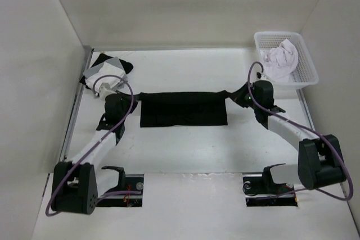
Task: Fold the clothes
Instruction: Fold the tank top
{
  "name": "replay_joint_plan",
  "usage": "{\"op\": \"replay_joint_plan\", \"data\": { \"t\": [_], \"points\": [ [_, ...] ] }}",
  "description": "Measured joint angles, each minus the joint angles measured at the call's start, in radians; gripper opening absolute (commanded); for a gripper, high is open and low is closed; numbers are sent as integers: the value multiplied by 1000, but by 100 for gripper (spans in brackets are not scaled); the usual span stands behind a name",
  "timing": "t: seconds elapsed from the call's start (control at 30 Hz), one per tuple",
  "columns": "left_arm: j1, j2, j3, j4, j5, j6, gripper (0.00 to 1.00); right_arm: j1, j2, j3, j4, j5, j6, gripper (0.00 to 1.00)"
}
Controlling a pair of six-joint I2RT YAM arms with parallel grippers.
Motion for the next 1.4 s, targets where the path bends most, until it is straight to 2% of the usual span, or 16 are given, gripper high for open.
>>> {"op": "replay_joint_plan", "data": {
  "t": [0.2,0.4,0.47,0.53,0.6,0.7,0.83,0.93,1.03,1.13,1.2,1.3,1.4],
  "points": [
    [8,-268,-202,-19,17,0,1,3,-194,-222,4,14,24,2],
    [-19,-424,-315,-53,32,1,2,18,-292,-337,13,30,45,2],
    [-28,-446,-358,-58,32,1,5,36,-291,-377,14,40,61,4],
    [-33,-450,-401,-66,32,0,12,52,-275,-409,12,47,80,14],
    [-30,-450,-432,-83,33,-2,21,62,-256,-431,11,50,95,28],
    [-5,-472,-447,-119,42,-4,23,61,-259,-456,11,56,110,44],
    [27,-524,-435,-133,45,-4,22,53,-279,-453,27,66,111,51],
    [20,-521,-398,-137,45,-3,22,45,-211,-422,64,59,109,54],
    [-3,-499,-364,-129,42,-3,22,15,-85,-378,111,26,107,50],
    [-37,-454,-348,-95,39,-3,21,-4,45,-333,188,-25,122,40],
    [-59,-422,-344,-78,39,-3,21,-4,99,-323,240,-52,143,32],
    [-88,-385,-339,-47,39,-3,21,-4,145,-325,295,-79,184,10],
    [-113,-354,-318,-18,38,-2,21,-13,159,-340,334,-90,222,3]
  ]
}}
